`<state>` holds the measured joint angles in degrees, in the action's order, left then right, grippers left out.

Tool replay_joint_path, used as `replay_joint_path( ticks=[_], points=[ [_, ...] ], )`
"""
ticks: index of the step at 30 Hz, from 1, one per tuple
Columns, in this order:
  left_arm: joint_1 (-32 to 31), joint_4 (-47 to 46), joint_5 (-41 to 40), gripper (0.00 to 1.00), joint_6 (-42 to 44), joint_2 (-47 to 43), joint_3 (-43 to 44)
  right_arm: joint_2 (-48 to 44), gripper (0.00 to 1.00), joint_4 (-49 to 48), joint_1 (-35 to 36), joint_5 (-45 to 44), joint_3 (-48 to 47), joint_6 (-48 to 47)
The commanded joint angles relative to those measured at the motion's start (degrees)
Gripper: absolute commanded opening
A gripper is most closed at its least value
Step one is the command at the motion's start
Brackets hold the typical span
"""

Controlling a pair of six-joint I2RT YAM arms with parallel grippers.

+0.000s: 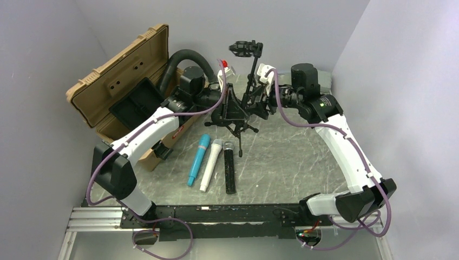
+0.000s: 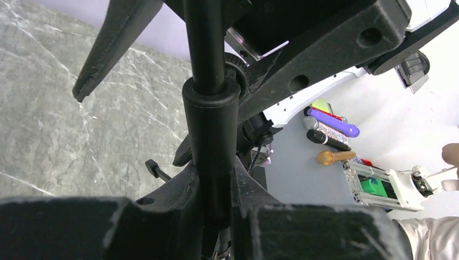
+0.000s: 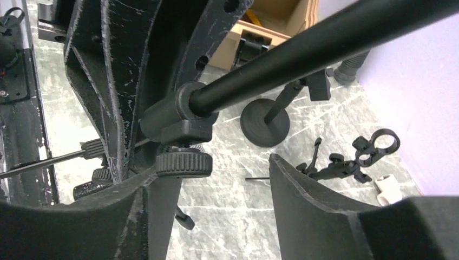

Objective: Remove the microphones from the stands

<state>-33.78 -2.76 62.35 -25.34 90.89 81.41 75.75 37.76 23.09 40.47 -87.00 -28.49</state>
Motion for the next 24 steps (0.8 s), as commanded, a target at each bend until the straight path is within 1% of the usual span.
replay_joint_path(
  ticks=[1, 2, 5, 10, 15, 19, 24],
  points=[
    [0.25, -5.3, 2.12, 0.0, 1.74, -2.21, 3.58, -1.58, 0.65, 2.07, 0.15, -0.94, -0.72, -1.06],
    [0.43, -4.77, 2.01, 0.0, 2.42, -2.29, 3.58, -1.94, 0.67, 2.53, 0.07, -0.81, -1.03, -0.94],
    [0.84, -2.11, 1.2, 0.0, 5.6, -2.62, 3.79, -2.85, 0.69, 3.56, -0.88, 1.36, -1.88, 0.43],
    [0.94, 4.98, -1.43, 0.0, 13.41, -3.16, 4.82, -4.16, 0.69, 4.13, -3.87, 6.61, -3.45, 3.88],
    [0.91, 10.87, -5.85, 0.0, 21.96, -3.8, 6.11, -5.01, 0.69, 4.46, -6.57, 10.35, -6.71, 6.33],
    [0.93, 11.58, -8.31, 0.0, 27.35, -4.56, 5.25, -4.91, 0.7, 4.97, -7.82, 10.25, -10.89, 6.93],
    [0.96, 10.36, -6.78, 0.0, 29.73, -4.73, 2.72, -3.55, 0.72, 6.03, -8.23, 6.68, -17.85, 5.67]
  ],
)
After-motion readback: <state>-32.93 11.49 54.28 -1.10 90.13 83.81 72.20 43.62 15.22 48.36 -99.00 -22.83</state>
